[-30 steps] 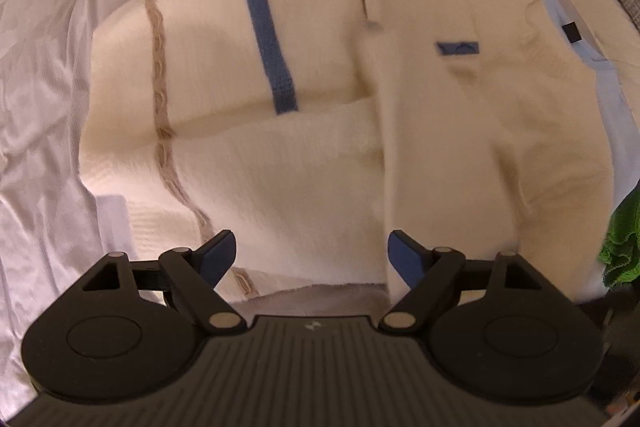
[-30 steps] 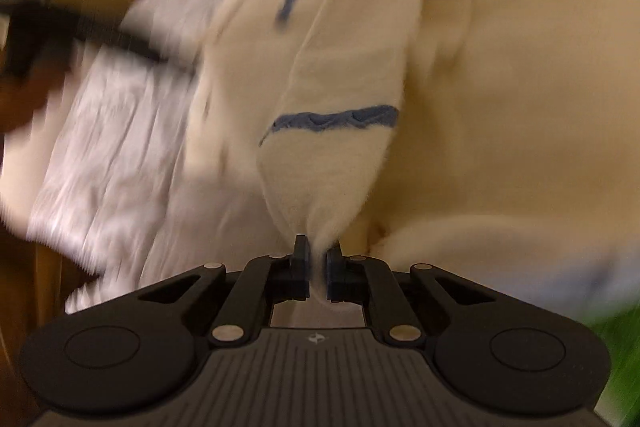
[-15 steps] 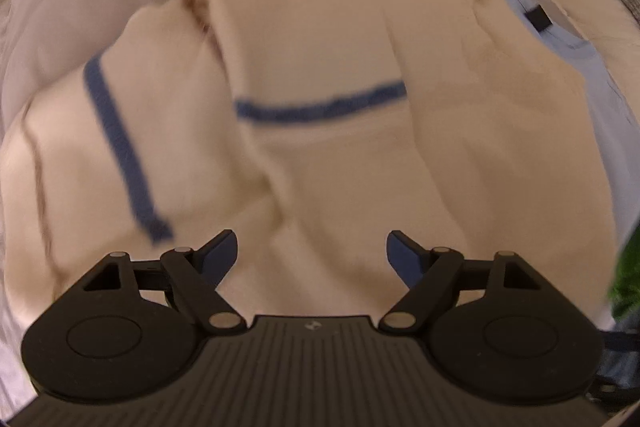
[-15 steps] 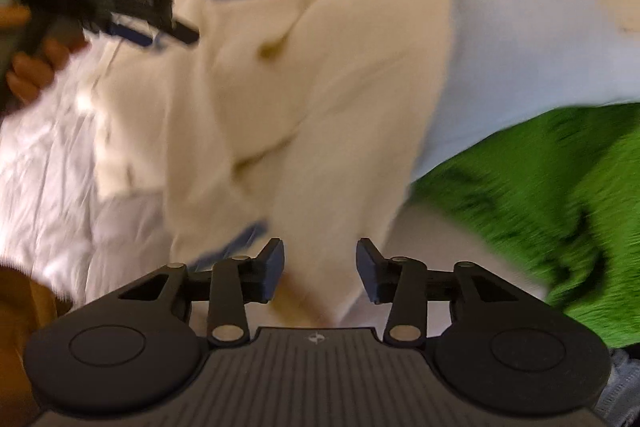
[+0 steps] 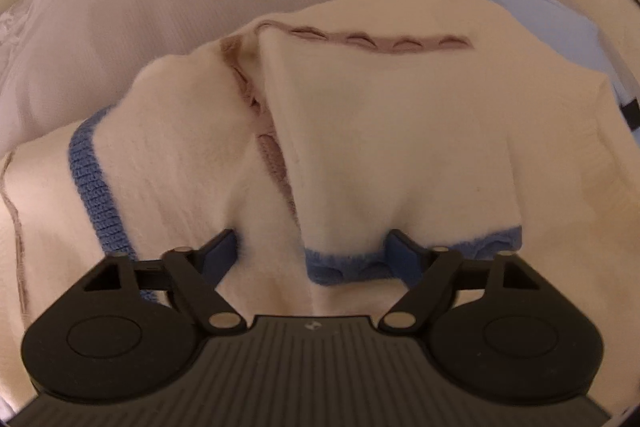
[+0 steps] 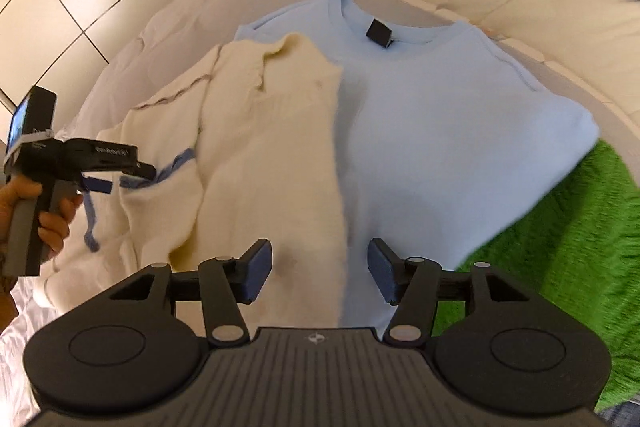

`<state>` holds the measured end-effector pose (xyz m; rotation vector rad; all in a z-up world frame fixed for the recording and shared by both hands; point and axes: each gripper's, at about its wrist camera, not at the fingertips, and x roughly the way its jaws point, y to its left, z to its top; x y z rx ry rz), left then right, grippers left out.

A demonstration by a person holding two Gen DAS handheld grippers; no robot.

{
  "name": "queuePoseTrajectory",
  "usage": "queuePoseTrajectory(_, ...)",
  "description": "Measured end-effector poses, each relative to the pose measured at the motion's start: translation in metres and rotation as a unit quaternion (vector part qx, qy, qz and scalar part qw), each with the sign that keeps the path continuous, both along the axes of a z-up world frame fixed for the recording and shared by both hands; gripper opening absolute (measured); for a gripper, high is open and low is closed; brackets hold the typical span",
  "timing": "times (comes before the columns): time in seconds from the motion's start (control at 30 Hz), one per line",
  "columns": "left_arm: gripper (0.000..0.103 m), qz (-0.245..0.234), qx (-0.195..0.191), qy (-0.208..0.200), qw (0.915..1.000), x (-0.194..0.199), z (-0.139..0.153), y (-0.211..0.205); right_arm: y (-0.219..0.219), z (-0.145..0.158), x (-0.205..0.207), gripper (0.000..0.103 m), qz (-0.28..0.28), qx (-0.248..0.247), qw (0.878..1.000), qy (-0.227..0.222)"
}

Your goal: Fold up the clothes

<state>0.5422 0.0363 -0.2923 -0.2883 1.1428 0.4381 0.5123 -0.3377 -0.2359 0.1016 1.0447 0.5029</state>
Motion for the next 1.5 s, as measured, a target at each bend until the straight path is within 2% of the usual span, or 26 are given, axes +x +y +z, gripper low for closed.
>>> queuePoseTrajectory(0.07,0.046,-0.014,0.016,-0.006,0.9998,-0.005,0.002,-0.006,0.008,-0.003,0.002,0.053,-0.006,0.001,1.0,-0.001)
queuePoseTrajectory(0.1,0.04,-0.018,0.021,-0.009,0.9996,-0.008,0.003,-0.008,0.012,-0.005,0.004,0.038,-0.008,0.001,1.0,0.0)
queuePoseTrajectory(0.13,0.032,-0.021,0.021,-0.014,0.9994,-0.012,0.005,-0.007,0.015,-0.006,0.007,0.029,-0.009,-0.001,1.0,0.004)
queuePoseTrajectory(0.17,0.027,-0.021,0.017,-0.02,0.9994,-0.016,0.008,-0.005,0.017,-0.006,0.009,0.026,-0.01,-0.002,1.0,0.006)
queuePoseTrajectory(0.2,0.026,-0.022,0.013,-0.027,0.9993,-0.02,0.01,-0.002,0.017,-0.006,0.01,0.019,-0.009,0.001,1.0,0.005)
queuePoseTrajectory(0.23,0.026,-0.022,0.007,-0.033,0.9992,-0.024,0.012,0.001,0.019,-0.007,0.013,0.019,-0.008,0.006,1.0,0.005)
queuePoseTrajectory(0.3,0.036,-0.016,-0.008,-0.03,0.9994,-0.026,0.009,0.007,0.02,-0.008,0.018,0.019,-0.008,0.017,1.0,0.001)
queuePoseTrajectory(0.33,0.053,-0.008,-0.013,-0.023,0.9996,-0.024,0.006,0.009,0.02,-0.009,0.02,0.02,-0.013,0.022,1.0,0.002)
queuePoseTrajectory(0.37,0.06,0.0,-0.013,-0.016,0.9998,-0.021,0.002,0.009,0.02,-0.011,0.024,0.023,-0.021,0.031,0.999,0.009)
queuePoseTrajectory(0.43,0.061,0.006,-0.006,-0.009,0.9999,-0.013,-0.003,0.003,0.02,-0.018,0.03,0.026,-0.037,0.045,0.998,0.023)
queuePoseTrajectory(0.47,0.056,0.002,0.004,-0.007,1.0,-0.009,-0.004,-0.002,0.021,-0.021,0.032,0.027,-0.044,0.047,0.998,0.028)
queuePoseTrajectory(0.5,0.039,-0.004,0.014,-0.01,0.9998,-0.007,-0.001,-0.007,0.023,-0.022,0.033,0.025,-0.046,0.044,0.998,0.029)
queuePoseTrajectory(0.53,0.023,-0.006,0.021,-0.015,0.9997,-0.008,0.004,-0.009,0.024,-0.022,0.032,0.017,-0.048,0.037,0.998,0.028)
queuePoseTrajectory(0.57,0.016,-0.008,0.028,-0.02,0.9994,-0.009,0.008,-0.012,0.026,-0.021,0.032,0.014,-0.05,0.033,0.998,0.027)
queuePoseTrajectory(0.7,0.011,0.03,-0.006,-0.082,0.9961,-0.043,0.04,-0.001,0.027,0.005,0.019,0.01,-0.043,0.047,0.998,0.007)
queuePoseTrajectory(0.83,0.01,0.068,-0.002,-0.147,0.9869,-0.097,0.093,0.007,0.043,0.055,-0.009,0.009,-0.001,0.069,0.996,-0.052)
queuePoseTrajectory(0.97,0.01,0.12,0.014,-0.208,0.9705,-0.185,0.159,0.015,0.07,0.108,-0.04,0.009,0.051,0.108,0.988,-0.099)
queuePoseTrajectory(1.03,0.01,0.151,0.031,-0.237,0.9591,-0.241,0.194,0.021,0.085,0.134,-0.06,0.009,0.079,0.127,0.981,-0.12)
queuePoseTrajectory(1.07,0.006,0.167,0.044,-0.251,0.9524,-0.269,0.211,0.022,0.092,0.147,-0.071,0.009,0.093,0.139,0.977,-0.131)
queuePoseTrajectory(1.2,0.005,0.222,0.128,-0.315,0.9139,-0.404,0.29,0.01,0.128,0.202,-0.123,0.009,0.151,0.192,0.953,-0.177)
queuePoseTrajectory(1.27,0.005,0.247,0.159,-0.329,0.8976,-0.464,0.318,0.001,0.15,0.223,-0.154,0.009,0.183,0.216,0.94,-0.19)
queuePoseTrajectory(1.3,0.001,0.257,0.175,-0.326,0.8925,-0.491,0.326,-0.003,0.16,0.232,-0.17,0.009,0.199,0.228,0.933,-0.193)
queuePoseTrajectory(1.37,0.0,0.28,0.2,-0.322,0.8818,-0.544,0.334,-0.011,0.183,0.249,-0.207,0.009,0.23,0.25,0.919,-0.2)
queuePoseTrajectory(1.5,0.0,0.338,0.225,-0.32,0.856,-0.651,0.338,-0.023,0.23,0.274,-0.285,0.009,0.29,0.273,0.892,-0.213)
